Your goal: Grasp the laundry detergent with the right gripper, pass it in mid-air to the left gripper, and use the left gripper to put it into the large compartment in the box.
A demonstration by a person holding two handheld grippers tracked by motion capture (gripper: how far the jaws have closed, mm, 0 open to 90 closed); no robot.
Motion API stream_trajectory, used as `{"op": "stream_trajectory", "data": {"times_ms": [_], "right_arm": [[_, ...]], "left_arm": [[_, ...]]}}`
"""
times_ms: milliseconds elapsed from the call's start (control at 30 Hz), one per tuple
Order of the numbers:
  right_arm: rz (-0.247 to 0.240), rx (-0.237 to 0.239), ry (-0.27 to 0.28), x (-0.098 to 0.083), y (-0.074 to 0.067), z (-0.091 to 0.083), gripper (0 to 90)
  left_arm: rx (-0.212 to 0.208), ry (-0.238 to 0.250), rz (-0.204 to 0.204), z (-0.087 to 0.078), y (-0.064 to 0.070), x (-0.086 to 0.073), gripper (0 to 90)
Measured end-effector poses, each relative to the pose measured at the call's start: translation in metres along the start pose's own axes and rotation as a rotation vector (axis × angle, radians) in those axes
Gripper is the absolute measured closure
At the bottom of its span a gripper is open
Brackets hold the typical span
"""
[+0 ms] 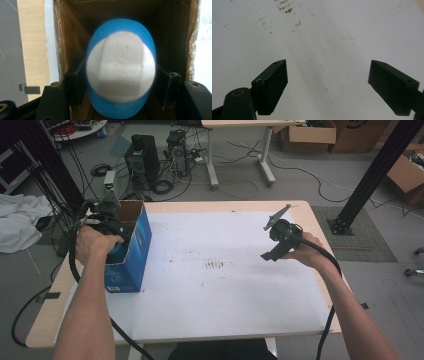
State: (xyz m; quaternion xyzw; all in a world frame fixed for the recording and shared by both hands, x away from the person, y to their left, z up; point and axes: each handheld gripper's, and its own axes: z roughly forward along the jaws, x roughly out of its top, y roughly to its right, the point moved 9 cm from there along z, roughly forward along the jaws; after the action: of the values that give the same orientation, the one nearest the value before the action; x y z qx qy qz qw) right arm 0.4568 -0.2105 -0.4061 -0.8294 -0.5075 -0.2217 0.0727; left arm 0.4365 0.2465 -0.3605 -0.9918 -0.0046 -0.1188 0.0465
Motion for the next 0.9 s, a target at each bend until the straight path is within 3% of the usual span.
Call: {"op": "stream_trajectory", "data": {"times_ms": [900], "right_arm": [[-0.001,-0.007,0.001,0.0014,-0.0007,-0.002,15.9]], "left_arm": [[-0.01,-0.021,0.012,-0.001,0.003,-0.0019,37.4]]}}
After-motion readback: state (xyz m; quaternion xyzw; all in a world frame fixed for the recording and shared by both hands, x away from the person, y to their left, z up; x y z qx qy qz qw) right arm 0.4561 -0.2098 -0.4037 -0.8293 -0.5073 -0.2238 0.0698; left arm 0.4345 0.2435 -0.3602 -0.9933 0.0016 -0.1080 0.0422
